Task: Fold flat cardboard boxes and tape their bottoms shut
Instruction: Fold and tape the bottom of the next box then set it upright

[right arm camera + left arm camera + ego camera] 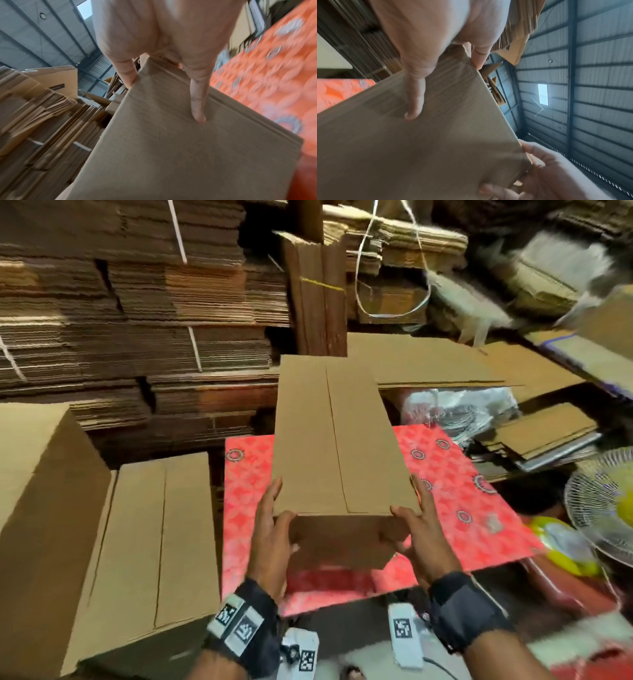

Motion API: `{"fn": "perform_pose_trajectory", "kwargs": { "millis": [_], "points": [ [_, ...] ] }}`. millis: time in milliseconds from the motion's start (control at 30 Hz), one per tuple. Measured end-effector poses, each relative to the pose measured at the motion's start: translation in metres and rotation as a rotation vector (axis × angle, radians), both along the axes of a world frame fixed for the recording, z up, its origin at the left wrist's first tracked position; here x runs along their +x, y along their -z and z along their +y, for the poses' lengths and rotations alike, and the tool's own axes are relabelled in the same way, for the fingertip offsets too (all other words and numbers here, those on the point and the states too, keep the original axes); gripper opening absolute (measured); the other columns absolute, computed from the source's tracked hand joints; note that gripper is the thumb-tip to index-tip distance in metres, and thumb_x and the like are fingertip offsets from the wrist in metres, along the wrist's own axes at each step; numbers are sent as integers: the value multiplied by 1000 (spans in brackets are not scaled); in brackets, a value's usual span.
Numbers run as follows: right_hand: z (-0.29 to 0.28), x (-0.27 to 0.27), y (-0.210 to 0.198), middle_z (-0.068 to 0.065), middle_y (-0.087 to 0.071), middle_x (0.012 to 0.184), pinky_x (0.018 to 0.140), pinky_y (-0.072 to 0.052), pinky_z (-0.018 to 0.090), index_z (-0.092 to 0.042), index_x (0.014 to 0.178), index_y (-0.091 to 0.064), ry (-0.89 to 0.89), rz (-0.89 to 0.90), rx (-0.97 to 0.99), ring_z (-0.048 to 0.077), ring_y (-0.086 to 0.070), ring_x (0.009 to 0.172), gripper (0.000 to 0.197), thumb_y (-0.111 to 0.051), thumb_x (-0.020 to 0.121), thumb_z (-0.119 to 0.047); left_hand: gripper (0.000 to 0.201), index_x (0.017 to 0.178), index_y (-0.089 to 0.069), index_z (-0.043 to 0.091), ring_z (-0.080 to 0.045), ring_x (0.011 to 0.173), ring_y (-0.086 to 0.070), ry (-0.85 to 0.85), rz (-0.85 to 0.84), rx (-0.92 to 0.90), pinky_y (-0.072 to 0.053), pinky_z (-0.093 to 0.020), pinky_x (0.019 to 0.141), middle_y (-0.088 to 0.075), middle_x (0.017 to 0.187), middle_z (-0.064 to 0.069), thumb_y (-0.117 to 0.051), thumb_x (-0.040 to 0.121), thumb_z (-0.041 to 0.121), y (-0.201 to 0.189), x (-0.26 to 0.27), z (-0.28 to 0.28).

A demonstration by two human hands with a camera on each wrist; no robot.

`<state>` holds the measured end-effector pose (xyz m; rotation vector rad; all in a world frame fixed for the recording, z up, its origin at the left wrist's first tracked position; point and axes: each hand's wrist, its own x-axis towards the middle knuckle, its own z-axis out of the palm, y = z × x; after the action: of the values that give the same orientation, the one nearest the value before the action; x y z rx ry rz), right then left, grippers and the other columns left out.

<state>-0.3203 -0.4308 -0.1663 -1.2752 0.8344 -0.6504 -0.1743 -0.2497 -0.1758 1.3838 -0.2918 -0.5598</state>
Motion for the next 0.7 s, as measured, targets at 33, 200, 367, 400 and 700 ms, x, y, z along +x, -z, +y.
{"fn": "perform_pose_trajectory", "kwargs": {
  "millis": [33, 200, 367, 400, 700],
  "points": [
    [-10, -11, 2, -23, -62, 130, 80, -58, 45, -59, 135, -51, 12, 21, -17, 12, -63, 102, 64, -54, 100, -6, 55, 138, -45, 61, -12, 140, -36, 37, -1, 13, -48, -62, 101, -30, 153, 33, -42, 107, 16, 6, -6, -12],
    [-57, -49, 31, -18, -49, 143, 74, -56, 40, -46, 133, -59, -60, 252, -92, -1, -54, 104, 50, -45, 103, -7, 47, 140, -47, 52, -11, 153, -13, 196, -229, 260, -21, -40, 123, -16, 167, 11, -43, 107, 19, 40, -36, -59],
    [-93, -62, 56, -24, -38, 151, 85, -59, 35, -63, 132, -47, -162, 314, -223, 3, -53, 117, 49, -53, 101, -25, 47, 146, -37, 60, -10, 155, -5, 210, -318, 419, -11, -41, 125, -1, 168, 17, -43, 103, 40, 59, -47, -94],
    [-104, -63, 56, -24, -40, 151, 91, -58, 38, -67, 130, -47, -172, 312, -244, 4, -51, 125, 49, -56, 98, -32, 48, 142, -37, 66, -12, 155, -8, 201, -299, 428, -19, -52, 124, -1, 166, 22, -42, 97, 50, 60, -47, -103],
    [-218, -78, 73, -23, -39, 152, 112, -40, 61, -71, 135, -44, -312, 300, -336, 15, -39, 143, 54, -53, 82, -62, 51, 151, -31, 56, -12, 156, -7, 133, -369, 467, -9, -37, 126, -5, 170, 8, -42, 107, 33, 59, -85, -179]
  ]
}}
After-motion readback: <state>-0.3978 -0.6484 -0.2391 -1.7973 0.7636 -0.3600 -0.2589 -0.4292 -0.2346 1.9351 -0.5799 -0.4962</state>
